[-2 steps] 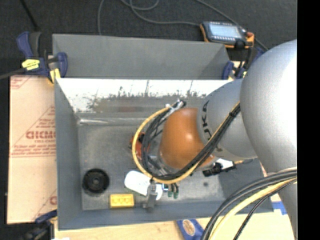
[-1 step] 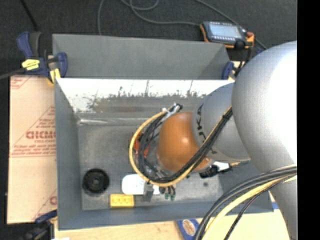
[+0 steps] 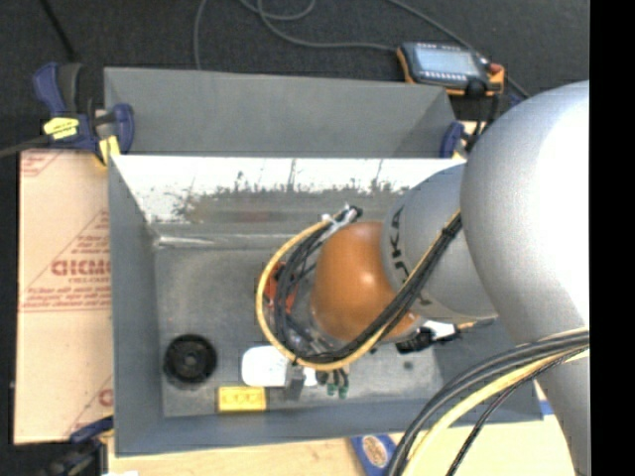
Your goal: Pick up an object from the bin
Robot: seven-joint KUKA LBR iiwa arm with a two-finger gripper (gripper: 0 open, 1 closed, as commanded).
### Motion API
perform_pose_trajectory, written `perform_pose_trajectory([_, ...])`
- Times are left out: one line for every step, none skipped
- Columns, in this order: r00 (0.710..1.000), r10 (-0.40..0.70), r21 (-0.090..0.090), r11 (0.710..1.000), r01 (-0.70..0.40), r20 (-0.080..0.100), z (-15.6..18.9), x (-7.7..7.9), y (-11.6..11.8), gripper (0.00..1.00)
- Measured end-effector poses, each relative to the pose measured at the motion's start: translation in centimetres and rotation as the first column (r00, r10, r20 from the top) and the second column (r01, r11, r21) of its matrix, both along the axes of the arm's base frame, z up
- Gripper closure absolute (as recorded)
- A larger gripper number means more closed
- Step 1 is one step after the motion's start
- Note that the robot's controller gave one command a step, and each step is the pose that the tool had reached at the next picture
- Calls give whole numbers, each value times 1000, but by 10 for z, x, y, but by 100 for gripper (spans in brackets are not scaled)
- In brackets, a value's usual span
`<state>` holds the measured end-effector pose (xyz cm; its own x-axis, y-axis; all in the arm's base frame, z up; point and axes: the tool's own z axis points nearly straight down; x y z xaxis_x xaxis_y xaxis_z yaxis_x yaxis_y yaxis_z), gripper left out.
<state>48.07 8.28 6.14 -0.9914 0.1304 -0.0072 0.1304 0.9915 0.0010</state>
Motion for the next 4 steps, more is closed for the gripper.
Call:
perform_pose_trajectory([1000, 0, 0, 1000, 0, -6, 5, -1, 0, 100])
perform_pose_trajectory([1000, -1, -1, 1000, 1, -11, 19, -2, 0, 100])
perform_pose_trajectory([1000, -1, 0, 1000, 1, -8, 35, -1, 0, 100])
perform_pose_trajectory([1000, -2, 0, 1000, 2, -7, 48, -1, 0, 100])
